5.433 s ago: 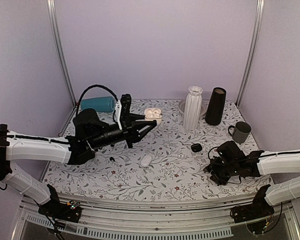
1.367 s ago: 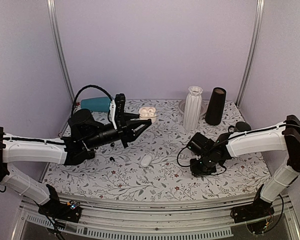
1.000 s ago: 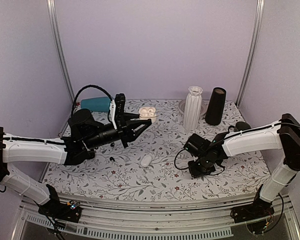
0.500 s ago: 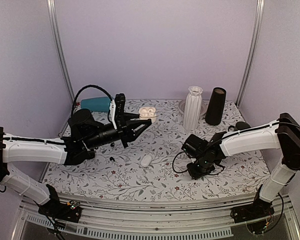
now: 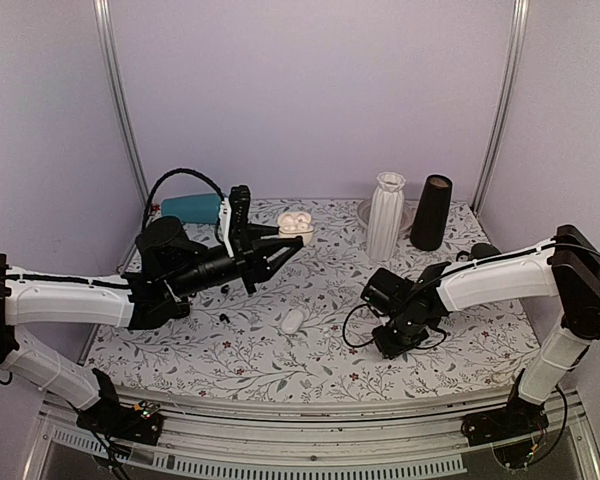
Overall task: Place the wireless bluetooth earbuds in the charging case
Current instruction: Pick up the left earbud from the center of the board.
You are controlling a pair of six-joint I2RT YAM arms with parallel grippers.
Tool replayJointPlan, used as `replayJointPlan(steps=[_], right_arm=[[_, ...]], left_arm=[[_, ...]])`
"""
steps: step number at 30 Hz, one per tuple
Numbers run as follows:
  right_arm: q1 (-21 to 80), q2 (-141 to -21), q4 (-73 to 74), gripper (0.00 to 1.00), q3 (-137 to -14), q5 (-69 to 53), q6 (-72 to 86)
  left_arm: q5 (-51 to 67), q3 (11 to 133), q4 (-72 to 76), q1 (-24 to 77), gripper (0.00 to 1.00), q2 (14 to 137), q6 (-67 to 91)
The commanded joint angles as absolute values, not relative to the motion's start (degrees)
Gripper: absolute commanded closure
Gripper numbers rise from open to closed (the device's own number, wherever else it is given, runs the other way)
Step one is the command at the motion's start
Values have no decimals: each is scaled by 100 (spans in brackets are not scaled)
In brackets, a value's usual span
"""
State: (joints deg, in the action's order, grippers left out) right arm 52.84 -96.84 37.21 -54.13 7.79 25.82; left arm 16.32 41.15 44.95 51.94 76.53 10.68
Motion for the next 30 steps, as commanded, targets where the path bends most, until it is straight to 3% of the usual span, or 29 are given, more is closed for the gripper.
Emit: replayJointPlan(steps=[1, 10, 30], right_arm=[[5317, -9868, 3754, 77, -5427, 733, 2572], [5322, -9790, 3847, 71, -5381, 674, 2587], [5318, -9567, 3626, 70, -5104, 221, 2596]], left_arm=[[1703, 4258, 4510, 5114, 100, 7682, 1010], [1706, 4254, 4485, 5108, 100, 7664, 1018], [1740, 4285, 4465, 5108, 100, 7654, 1037]])
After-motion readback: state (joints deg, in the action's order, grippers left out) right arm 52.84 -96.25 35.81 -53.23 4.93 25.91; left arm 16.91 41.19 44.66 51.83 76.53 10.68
